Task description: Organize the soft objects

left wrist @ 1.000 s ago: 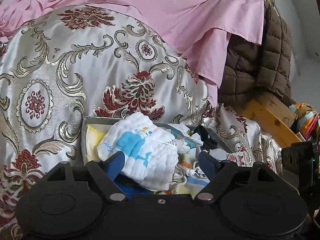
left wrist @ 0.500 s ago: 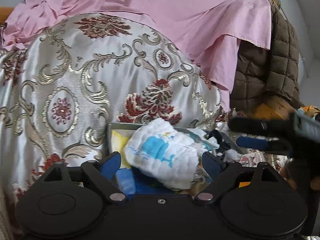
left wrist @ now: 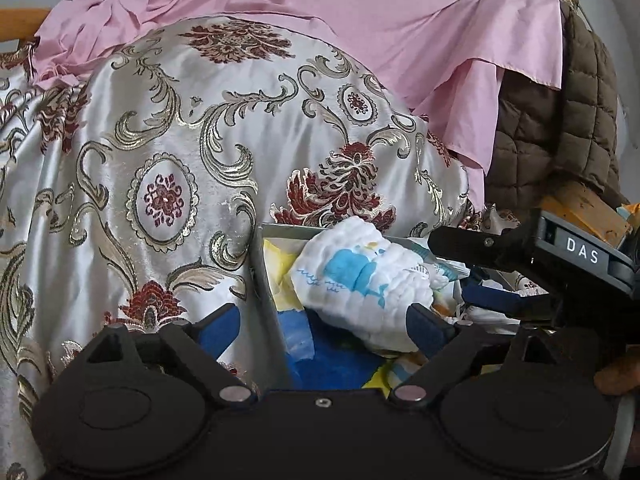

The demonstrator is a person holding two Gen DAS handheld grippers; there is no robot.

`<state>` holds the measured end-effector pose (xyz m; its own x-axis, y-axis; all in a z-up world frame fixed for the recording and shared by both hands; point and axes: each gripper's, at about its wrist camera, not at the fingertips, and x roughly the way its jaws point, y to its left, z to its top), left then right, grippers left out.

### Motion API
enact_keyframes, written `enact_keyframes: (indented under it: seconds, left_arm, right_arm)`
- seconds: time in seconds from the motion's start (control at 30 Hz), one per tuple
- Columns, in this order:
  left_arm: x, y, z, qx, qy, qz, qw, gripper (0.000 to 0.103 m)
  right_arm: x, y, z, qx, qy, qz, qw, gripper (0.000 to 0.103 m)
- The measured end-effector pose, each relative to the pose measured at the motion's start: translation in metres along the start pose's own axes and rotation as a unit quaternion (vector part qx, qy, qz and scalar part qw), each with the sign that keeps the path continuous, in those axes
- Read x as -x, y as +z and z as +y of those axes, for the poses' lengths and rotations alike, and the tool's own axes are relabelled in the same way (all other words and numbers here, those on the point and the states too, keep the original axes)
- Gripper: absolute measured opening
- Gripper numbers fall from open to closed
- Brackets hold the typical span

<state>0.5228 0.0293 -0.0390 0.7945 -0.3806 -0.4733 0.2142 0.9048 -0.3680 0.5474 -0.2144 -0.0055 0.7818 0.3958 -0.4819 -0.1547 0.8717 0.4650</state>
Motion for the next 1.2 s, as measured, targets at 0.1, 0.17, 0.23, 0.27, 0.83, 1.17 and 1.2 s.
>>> enact_keyframes:
  seconds: [0.1,0.17,0.23,0.27,0.83,1.17,1.2]
  left_arm:
    - [0.002,-0.001,-0.004,-0.005,0.006,0.001,1.0,0.093]
    - [0.004,-0.001,-0.007,-0.004,0.007,0.006,0.9999,0.093]
    - [0.008,-0.001,-0.011,-0.005,0.008,0.009,0.9999,0.093]
    - [0.012,-0.001,-0.014,-0.008,0.008,0.007,0.9999,0.093]
    - [0.171,-0.044,-0.082,-0.058,-0.004,-0.019,0.9982,0.102]
    - [0.285,-0.096,-0.113,-0.095,-0.007,-0.015,0.9953,0.102]
    - [0.293,-0.101,-0.115,-0.098,-0.008,-0.015,0.995,0.102]
  right_arm:
    - [0.003,-0.003,-0.001,-0.008,-0.008,-0.01,1.0,0.103]
    - [0.005,-0.004,-0.001,-0.017,-0.006,-0.017,1.0,0.103]
    - [0.009,-0.005,0.0,-0.022,-0.003,-0.02,1.0,0.103]
    - [0.012,-0.005,0.001,-0.022,-0.004,-0.019,1.0,0.103]
    - [0.192,-0.061,0.04,0.015,-0.102,-0.049,0.993,0.103]
    - [0.314,-0.138,0.091,0.023,-0.161,-0.046,0.986,0.103]
    - [0.322,-0.146,0.095,0.023,-0.168,-0.048,0.984,0.103]
